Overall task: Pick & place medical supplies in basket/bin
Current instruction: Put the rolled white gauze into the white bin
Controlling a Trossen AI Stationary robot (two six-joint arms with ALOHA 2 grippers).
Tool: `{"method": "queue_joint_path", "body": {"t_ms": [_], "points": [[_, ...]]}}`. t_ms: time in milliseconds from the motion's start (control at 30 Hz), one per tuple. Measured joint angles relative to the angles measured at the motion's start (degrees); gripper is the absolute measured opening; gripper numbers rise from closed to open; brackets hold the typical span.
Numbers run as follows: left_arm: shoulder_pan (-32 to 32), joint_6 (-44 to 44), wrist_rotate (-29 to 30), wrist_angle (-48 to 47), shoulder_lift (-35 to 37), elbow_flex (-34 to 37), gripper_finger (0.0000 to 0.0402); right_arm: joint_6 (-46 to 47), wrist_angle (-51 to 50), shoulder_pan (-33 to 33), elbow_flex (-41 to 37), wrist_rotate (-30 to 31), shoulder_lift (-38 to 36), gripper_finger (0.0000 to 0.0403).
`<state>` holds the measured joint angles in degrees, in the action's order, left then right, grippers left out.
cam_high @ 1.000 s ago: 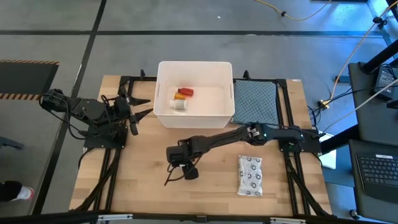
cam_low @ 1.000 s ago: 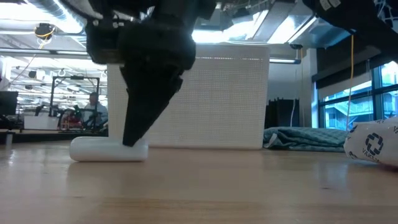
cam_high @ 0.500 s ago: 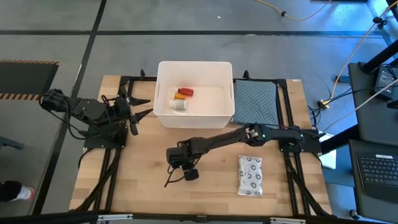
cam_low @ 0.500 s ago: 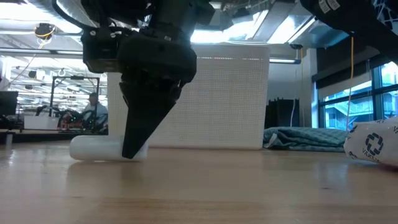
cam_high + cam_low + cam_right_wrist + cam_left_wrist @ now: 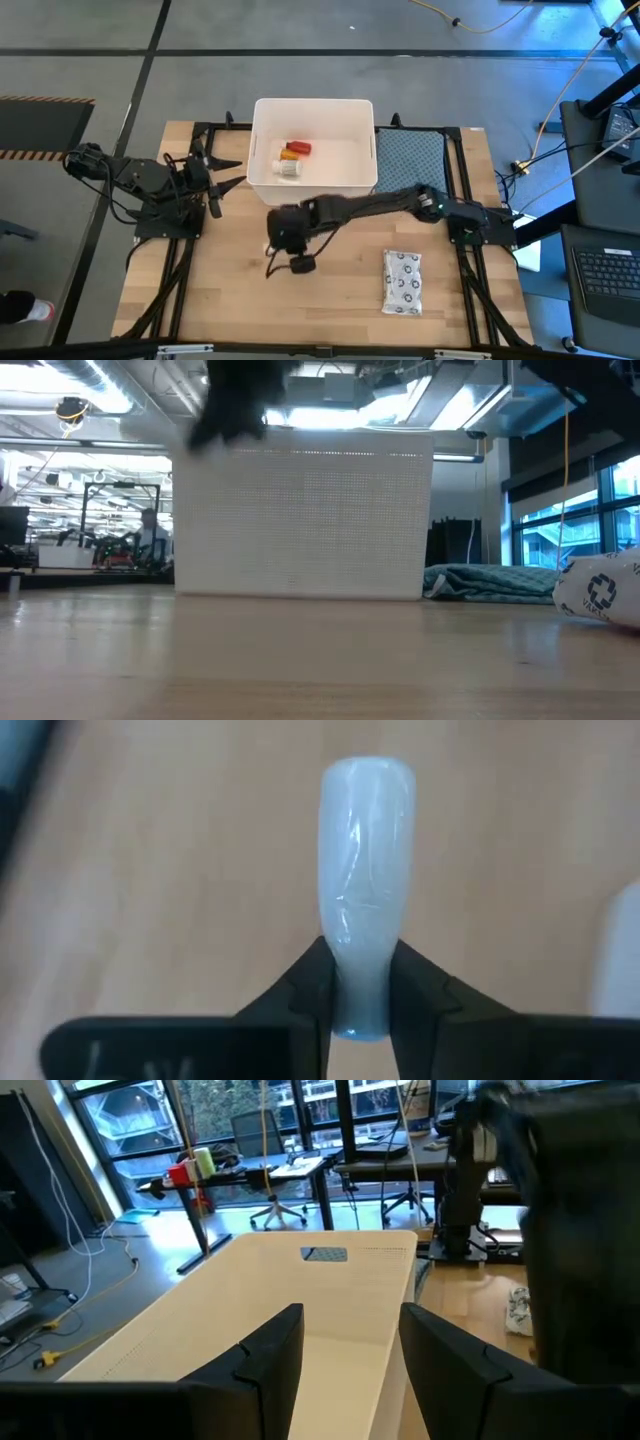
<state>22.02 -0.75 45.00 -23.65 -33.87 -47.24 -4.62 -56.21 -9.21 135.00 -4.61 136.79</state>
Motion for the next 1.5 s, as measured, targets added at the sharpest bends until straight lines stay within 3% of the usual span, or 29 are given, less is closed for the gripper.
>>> {"method": "queue_joint_path", "body": {"t_ms": [200,300,400,833,967,1233,1500], "points": [[0.00,-0.01,-0.12,-0.60,-0.01,-0.02,0.0162,-0.85,8.04,3.44,-0.02,6.11,-10.05,0.0067],[-0.01,0.00,-0.12,-0.58,0.00,-0.04,0.0162,-3.17,10.35,6.99,0.07,12.20,-14.11,0.0067],[-0.02,0.00,0.07,-0.57,0.06,-0.07,0.0162,-3.13,11.09,11.70,0.07,13.69,-16.18,0.0067],[0.00,0.00,0.58,-0.60,-0.02,-0.07,0.0162,-11.16,4.58,25.63,-0.55,-0.94,-8.60,0.0067],[0.00,-0.01,2.09,-0.58,-0.02,-0.07,0.0162,-14.01,3.49,26.36,-0.55,-6.16,-4.58,0.0067],[0.00,0.00,5.31,-0.58,-0.02,-0.07,0.0162,-15.27,3.48,26.27,-0.46,-11.01,2.33,0.0067],[0.00,-0.02,8.15,-0.60,-0.02,-0.07,0.0162,-15.39,2.90,26.16,-0.52,-12.17,5.91,0.0067]]}}
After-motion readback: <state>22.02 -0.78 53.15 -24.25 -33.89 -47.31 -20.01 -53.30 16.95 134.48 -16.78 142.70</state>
